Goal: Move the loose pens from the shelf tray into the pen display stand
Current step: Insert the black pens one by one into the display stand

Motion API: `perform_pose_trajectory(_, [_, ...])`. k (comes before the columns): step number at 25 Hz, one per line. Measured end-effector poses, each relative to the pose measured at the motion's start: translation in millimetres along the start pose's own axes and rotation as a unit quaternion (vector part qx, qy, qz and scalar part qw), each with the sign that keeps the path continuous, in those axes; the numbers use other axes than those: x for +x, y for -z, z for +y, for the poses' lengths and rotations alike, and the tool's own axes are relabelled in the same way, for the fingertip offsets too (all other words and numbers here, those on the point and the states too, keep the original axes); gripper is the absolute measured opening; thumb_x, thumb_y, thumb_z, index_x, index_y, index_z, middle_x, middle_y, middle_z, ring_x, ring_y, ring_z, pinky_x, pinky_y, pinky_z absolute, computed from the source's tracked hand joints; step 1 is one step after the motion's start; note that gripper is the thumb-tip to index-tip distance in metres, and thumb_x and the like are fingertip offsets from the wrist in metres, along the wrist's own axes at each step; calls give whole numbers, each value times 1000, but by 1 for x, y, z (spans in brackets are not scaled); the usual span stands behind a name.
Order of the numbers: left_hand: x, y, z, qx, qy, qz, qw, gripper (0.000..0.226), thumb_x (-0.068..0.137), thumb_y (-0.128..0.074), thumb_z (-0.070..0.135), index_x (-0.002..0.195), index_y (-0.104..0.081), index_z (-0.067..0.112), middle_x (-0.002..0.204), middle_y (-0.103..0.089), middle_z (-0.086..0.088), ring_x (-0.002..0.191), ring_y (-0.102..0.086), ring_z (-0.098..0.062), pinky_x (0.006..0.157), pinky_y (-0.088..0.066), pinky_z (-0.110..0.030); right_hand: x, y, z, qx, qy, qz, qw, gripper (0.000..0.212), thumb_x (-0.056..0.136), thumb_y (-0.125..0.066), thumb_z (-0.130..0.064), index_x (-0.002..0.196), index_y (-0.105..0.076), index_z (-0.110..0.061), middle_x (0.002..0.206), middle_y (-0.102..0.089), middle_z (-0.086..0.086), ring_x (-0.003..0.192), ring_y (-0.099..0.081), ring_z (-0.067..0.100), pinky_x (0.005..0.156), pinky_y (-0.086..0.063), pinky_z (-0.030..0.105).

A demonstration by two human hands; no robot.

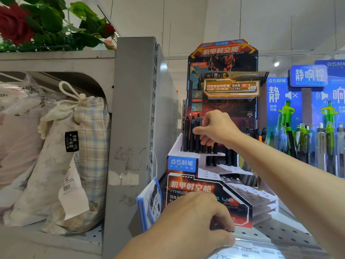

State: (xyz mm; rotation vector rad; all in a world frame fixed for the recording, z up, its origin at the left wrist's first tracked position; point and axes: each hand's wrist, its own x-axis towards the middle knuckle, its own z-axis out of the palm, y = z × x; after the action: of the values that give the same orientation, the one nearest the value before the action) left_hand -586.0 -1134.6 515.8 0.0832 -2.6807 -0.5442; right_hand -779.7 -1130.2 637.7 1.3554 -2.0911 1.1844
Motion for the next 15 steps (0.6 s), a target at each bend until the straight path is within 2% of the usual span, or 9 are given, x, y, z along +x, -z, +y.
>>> perform_pose_trajectory(7, [-4, -3, 2, 25, 1, 24, 999, 20, 86, -73, 45, 104, -74, 37, 98, -63, 18, 94, -57, 0, 88, -52, -33, -1, -1, -8, -38, 5, -8, 999, 26, 91, -76, -20, 76, -58, -8, 74, -76, 13, 62, -76, 21, 64, -65, 39])
perform_pose_trajectory(12, [-5, -4, 1, 25, 3, 36, 999, 22, 85, -73, 47, 105, -73, 38, 98, -66, 18, 92, -58, 4, 80, -50, -19, 4, -2, -4, -18, -51, -12, 998, 24, 93, -74, -20, 86, -66, 1, 72, -75, 15, 61, -76, 23, 64, -65, 41])
perform_pose_trajectory(15, [-5, -4, 1, 19, 3, 31, 999, 20, 85, -74, 45, 104, -74, 37, 96, -66, 20, 90, -59, 4, 79, -50, -19, 5, 6, 0, 49, -88, -40, 994, 23, 92, -75, -18, 89, -65, 3, 71, -75, 17, 60, -76, 25, 56, -64, 36])
